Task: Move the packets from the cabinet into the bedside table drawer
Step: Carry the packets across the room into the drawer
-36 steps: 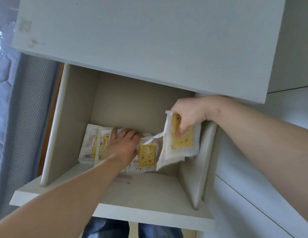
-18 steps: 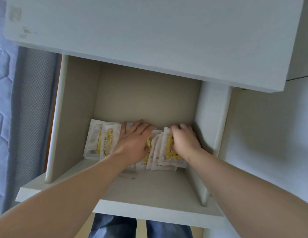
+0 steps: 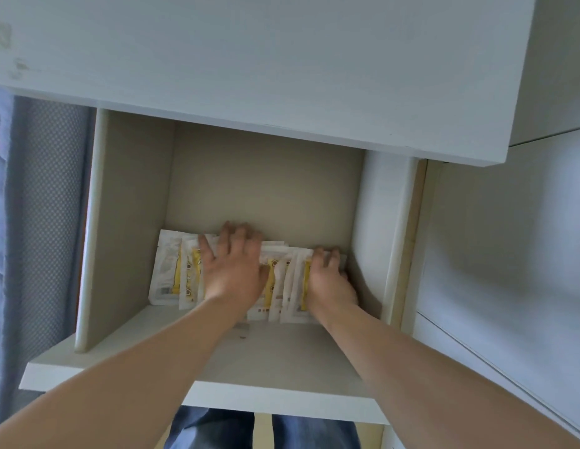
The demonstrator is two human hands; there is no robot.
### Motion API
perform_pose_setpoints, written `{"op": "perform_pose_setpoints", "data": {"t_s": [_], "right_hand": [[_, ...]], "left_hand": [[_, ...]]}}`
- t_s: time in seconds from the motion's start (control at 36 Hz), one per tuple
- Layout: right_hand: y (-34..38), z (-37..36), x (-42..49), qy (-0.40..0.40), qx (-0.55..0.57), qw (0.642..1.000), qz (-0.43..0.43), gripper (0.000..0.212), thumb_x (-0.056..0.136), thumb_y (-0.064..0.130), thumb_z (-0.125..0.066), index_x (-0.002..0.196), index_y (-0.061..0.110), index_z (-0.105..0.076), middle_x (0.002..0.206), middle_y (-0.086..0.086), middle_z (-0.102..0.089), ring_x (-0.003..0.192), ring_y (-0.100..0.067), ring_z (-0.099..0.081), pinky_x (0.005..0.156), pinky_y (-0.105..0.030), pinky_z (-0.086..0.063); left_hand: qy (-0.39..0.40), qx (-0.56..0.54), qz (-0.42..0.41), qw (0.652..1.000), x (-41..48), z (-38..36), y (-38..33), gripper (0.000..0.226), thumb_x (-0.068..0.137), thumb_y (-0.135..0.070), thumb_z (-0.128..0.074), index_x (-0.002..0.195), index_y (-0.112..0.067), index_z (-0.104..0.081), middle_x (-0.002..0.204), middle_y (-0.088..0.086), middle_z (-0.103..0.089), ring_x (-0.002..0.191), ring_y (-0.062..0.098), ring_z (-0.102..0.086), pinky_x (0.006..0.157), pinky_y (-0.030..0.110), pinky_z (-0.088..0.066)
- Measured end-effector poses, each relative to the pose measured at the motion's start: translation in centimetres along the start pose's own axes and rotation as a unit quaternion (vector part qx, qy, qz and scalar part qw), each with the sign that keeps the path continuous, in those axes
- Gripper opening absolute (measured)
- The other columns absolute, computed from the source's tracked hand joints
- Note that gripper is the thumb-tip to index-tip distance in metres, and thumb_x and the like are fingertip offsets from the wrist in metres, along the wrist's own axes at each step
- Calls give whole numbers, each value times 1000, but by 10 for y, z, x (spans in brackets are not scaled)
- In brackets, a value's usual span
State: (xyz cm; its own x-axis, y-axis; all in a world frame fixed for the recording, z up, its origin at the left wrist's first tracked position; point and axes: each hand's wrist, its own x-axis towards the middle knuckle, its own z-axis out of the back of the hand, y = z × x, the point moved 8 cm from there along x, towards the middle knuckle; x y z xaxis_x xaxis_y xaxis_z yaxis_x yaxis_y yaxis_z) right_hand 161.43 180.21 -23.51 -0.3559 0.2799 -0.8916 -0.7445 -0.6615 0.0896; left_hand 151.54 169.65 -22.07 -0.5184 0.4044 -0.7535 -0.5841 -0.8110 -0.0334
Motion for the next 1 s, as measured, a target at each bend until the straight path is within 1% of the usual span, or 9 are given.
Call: {"op": "perform_pose_setpoints", "data": {"t_s": [0.14, 0.22, 0.31, 0.47, 0.56, 0.72, 0.89, 0.94, 1.0], "right_hand": [[1, -5, -5, -29, 69, 997, -12, 73, 93, 1, -45, 149, 12, -1, 156, -16, 9, 134, -39, -29, 101, -39, -38], [-1, -6, -6, -38, 87, 995, -19, 72, 93, 4, -46, 149, 13, -2, 156, -15, 9, 131, -38, -33, 100, -38, -38], [-1, -7, -7, -41, 96, 994, -18, 73, 93, 6, -48, 149, 15, -2, 156, -14, 9, 131, -38, -33, 98, -38, -40], [2, -12, -8, -39, 109, 993, -29, 79, 91, 5, -51, 150, 18, -1, 156, -13, 12, 132, -39, -32, 95, -38, -45], [7, -18, -7, -43, 108, 993, -37, 78, 90, 4, -50, 150, 18, -2, 156, -15, 9, 130, -39, -36, 97, -36, -44], [17, -31, -5, -28, 109, 993, -45, 78, 93, 5, -49, 150, 20, 1, 156, -13, 12, 134, -38, -32, 104, -35, -37], [20, -33, -3, -29, 84, 995, -49, 82, 91, 7, -55, 150, 19, 1, 156, -13, 13, 130, -39, -36, 103, -36, -39], [20, -31, -2, -36, 72, 996, -44, 82, 91, 8, -55, 150, 18, 0, 157, -12, 11, 131, -38, -36, 102, -36, -39], [19, -26, -3, -43, 62, 996, -37, 78, 93, 9, -53, 150, 20, -1, 157, -10, 9, 136, -35, -29, 101, -36, -40]], "left_hand": [[57, -10, -80, 995, -1, -15, 1, 62, 100, -39, -29, 150, -19, 1, 159, -2, 2, 146, 21, 12, 116, 41, 7], [36, 9, -87, 996, 0, -9, 3, 62, 99, -38, -31, 150, -21, -1, 159, -3, -1, 146, 19, 9, 116, 45, 6], [34, 16, -36, 999, 0, -9, 19, 66, 97, -43, -34, 150, -21, -1, 158, 0, 0, 146, 24, 8, 115, 49, 4], [38, 51, -54, 996, -2, -8, 33, 68, 98, -40, -37, 151, -20, 1, 159, -1, -5, 146, 19, 1, 117, 45, -1], [44, 58, -55, 996, -1, -6, 33, 68, 98, -37, -40, 150, -23, 0, 158, -3, -6, 146, 19, -3, 117, 46, -2], [43, 50, -52, 996, 1, 1, 38, 68, 95, -34, -48, 149, -31, -7, 150, -6, -20, 140, 20, -16, 113, 55, -11], [23, 79, -64, 995, 6, 5, 48, 70, 92, -14, -50, 147, -38, -15, 138, -4, -33, 128, 20, -32, 105, 45, -27], [14, 85, -69, 994, 7, 5, 51, 71, 91, -11, -50, 147, -39, -17, 135, -4, -36, 125, 20, -34, 104, 42, -28], [18, 78, -71, 994, 6, 6, 50, 71, 90, -11, -48, 147, -38, -16, 137, -4, -34, 128, 20, -31, 108, 43, -24]]}}
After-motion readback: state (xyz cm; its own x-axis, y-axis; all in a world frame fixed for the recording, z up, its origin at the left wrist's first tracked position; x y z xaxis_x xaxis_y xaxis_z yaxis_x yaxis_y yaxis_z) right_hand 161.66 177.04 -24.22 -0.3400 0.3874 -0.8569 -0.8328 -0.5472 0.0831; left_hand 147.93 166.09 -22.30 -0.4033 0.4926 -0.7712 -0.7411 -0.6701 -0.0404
